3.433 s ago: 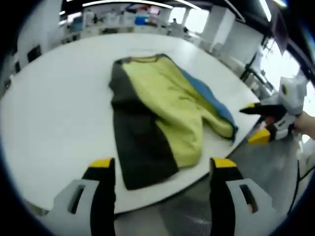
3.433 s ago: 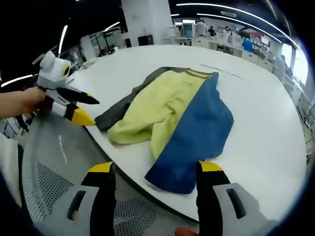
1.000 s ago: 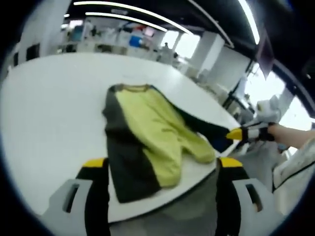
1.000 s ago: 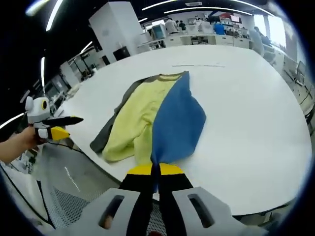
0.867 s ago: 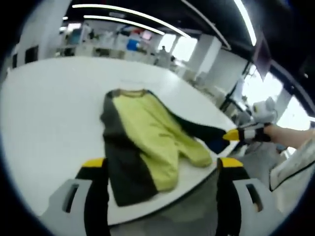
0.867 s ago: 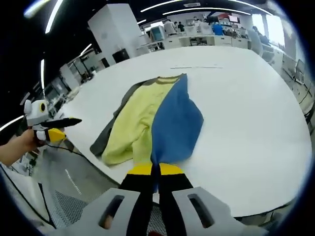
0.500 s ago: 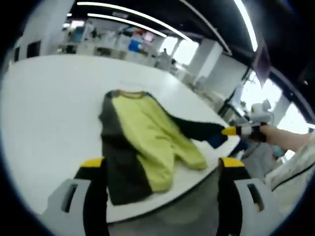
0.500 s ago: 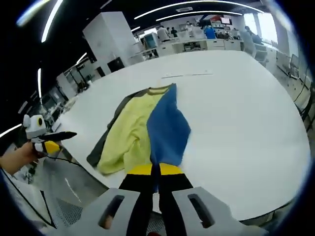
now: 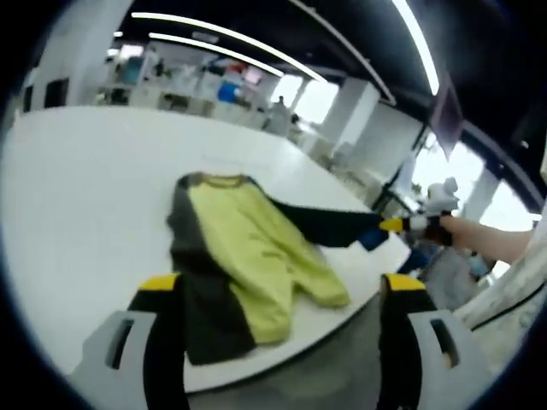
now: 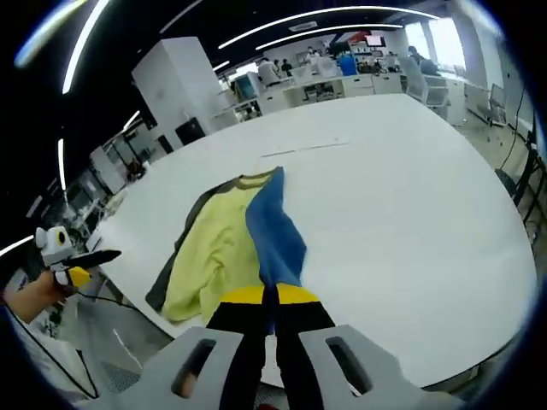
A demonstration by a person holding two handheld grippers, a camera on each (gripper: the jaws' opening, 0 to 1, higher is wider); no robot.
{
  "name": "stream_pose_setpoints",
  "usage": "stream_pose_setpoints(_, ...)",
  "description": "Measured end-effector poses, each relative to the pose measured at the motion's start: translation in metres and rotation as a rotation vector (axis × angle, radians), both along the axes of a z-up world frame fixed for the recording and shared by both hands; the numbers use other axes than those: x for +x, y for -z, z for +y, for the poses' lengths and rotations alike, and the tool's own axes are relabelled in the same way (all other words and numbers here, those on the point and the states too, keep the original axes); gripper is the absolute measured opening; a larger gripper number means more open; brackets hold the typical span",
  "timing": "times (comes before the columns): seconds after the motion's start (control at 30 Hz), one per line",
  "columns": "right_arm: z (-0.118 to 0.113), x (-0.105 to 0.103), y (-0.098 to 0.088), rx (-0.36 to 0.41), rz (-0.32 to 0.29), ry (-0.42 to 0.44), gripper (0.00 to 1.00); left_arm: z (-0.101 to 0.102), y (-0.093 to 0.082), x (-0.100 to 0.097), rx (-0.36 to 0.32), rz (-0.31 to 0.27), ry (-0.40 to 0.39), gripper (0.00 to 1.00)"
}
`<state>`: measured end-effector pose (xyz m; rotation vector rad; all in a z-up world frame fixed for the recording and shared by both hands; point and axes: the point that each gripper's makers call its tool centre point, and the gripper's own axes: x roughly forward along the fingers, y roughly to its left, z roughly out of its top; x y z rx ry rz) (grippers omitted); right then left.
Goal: Fold the garment on the visible template until the final outline fits inside the template.
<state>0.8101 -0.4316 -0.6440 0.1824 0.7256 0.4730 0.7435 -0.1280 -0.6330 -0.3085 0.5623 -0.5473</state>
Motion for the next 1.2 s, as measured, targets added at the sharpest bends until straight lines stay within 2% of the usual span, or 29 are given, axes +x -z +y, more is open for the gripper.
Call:
stream_pose_setpoints(0.23,-0.011,0.01,-0.014,0.031,-0.014,0.052,0.02,-0.001,-0.001,-0.006,-0.003,-0.005,0.0,0.9)
stream_pose_setpoints(0.37,-0.017,0.016,-0.016,0.073,-0.012,0.093,0.02,-0.002,-0.002,-0.007,-0.003,-0.011,0.01,0.9)
stream_pose_setpoints(0.53,-0.027,0.022,-0.019,0.059,-0.017,0.109,0.02,-0.004,-0.001,-0.009,-0.014,-0.006,0.015,0.9)
stream_pose_setpoints(0.7,-0.043,0.032,-0.021,0.076,-0.021,0.137,0.02,-0.005,0.002,-0.011,-0.018,0.005,0.014,0.89)
stream_pose_setpoints(1.2,-0.098,0.06,-0.016,0.072,-0.016,0.201,0.02,-0.01,-0.006,-0.011,-0.029,-0.016,0.026,0.9)
